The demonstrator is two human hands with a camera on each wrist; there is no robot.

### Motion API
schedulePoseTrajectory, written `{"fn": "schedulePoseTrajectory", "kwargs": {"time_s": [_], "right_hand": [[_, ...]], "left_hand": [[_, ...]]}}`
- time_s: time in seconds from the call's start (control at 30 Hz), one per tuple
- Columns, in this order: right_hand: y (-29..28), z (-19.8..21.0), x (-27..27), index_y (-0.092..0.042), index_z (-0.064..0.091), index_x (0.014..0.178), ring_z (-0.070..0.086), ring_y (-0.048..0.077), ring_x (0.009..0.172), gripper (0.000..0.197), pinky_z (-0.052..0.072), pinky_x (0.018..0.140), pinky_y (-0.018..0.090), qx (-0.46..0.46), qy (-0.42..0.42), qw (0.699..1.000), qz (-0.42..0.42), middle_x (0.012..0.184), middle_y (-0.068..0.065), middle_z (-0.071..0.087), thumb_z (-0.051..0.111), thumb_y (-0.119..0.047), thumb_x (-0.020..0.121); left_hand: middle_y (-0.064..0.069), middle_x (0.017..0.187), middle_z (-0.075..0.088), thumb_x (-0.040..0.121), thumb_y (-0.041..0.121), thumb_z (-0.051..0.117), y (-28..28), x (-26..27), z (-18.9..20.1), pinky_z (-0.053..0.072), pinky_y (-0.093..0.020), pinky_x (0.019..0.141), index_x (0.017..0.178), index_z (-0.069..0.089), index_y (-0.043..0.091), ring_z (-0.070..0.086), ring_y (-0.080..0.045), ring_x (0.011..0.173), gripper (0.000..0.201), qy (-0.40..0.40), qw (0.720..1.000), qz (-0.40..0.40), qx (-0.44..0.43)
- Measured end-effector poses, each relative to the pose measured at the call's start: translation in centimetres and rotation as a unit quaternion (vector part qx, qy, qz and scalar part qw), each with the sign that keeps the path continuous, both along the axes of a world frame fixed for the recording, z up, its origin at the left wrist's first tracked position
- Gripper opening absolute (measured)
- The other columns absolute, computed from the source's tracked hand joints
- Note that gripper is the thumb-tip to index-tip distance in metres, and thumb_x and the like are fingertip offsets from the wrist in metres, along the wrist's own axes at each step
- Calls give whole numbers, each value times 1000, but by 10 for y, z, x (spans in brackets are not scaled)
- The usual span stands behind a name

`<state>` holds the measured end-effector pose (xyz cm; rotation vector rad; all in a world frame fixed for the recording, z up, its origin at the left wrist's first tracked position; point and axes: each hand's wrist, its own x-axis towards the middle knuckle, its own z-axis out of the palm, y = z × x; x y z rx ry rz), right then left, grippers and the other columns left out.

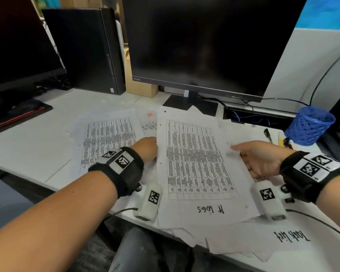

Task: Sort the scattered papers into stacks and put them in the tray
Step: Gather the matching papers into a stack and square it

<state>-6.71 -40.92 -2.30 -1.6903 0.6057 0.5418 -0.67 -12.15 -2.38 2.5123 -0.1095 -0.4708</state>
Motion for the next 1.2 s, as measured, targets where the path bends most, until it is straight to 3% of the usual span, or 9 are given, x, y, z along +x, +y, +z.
{"fn": "schedulePoseTrajectory", "kwargs": {"time_s": [0.2,0.4,0.53,0.63,0.73,0.8,0.87,1.03,1.2], "right_hand": [[14,-13,2,10,53,118,63,36,97,29,56,77,42,-24,-29,998,-58,110,24,64,54,8,89],[-16,-10,5,11,54,119,62,39,102,39,47,94,51,-68,-44,988,-129,115,29,62,65,-2,83],[-24,-7,-3,5,57,113,63,36,100,26,59,68,43,-39,-20,993,-113,107,24,66,60,-2,88],[-26,-10,-5,5,58,101,65,29,70,15,54,43,23,-23,-14,994,-105,82,18,68,52,11,89],[-34,-19,-2,3,58,117,70,23,81,49,58,79,31,-19,-22,992,-125,97,16,71,69,15,72],[-52,-32,7,3,52,129,59,27,107,75,40,104,32,-16,-22,992,-124,113,16,65,81,9,60],[-57,-36,10,6,47,133,52,30,105,97,37,96,33,-39,-12,995,-94,105,16,60,92,-3,47],[-30,-10,-7,5,49,129,56,37,98,43,44,85,41,-73,-21,994,-77,100,20,64,48,15,88],[-28,-8,-8,4,56,117,58,38,98,81,55,73,43,-53,-4,997,-47,90,21,70,89,7,43]], "left_hand": [[-14,135,51,97,10,43,-21,-15,2,38,-24,96,131,51,-1,47,-29,125,36,21,995,-82,59],[-8,138,50,98,27,46,47,3,19,38,-32,101,134,51,11,48,-27,126,40,-13,982,-21,186],[-3,157,21,95,45,49,91,7,18,24,-39,115,152,15,22,26,-26,142,70,45,971,4,235],[-4,157,19,92,57,45,98,9,2,26,-38,112,153,1,24,27,-26,142,82,57,956,-39,286],[-6,159,2,87,59,51,96,9,-5,22,-41,116,150,-7,34,20,-27,144,89,68,950,-105,287],[-1,159,-5,85,48,62,95,7,-5,15,-41,118,150,0,39,15,-24,146,90,93,953,-145,248],[6,159,6,82,39,70,97,5,-1,12,-40,119,147,20,44,16,-19,145,82,95,961,-167,200],[-3,147,40,74,51,73,110,23,-3,36,-39,109,141,40,25,43,-23,131,79,-5,981,-13,194],[-9,144,44,61,44,84,109,40,-11,37,-45,107,143,34,12,44,-30,129,101,36,976,64,204]]}}
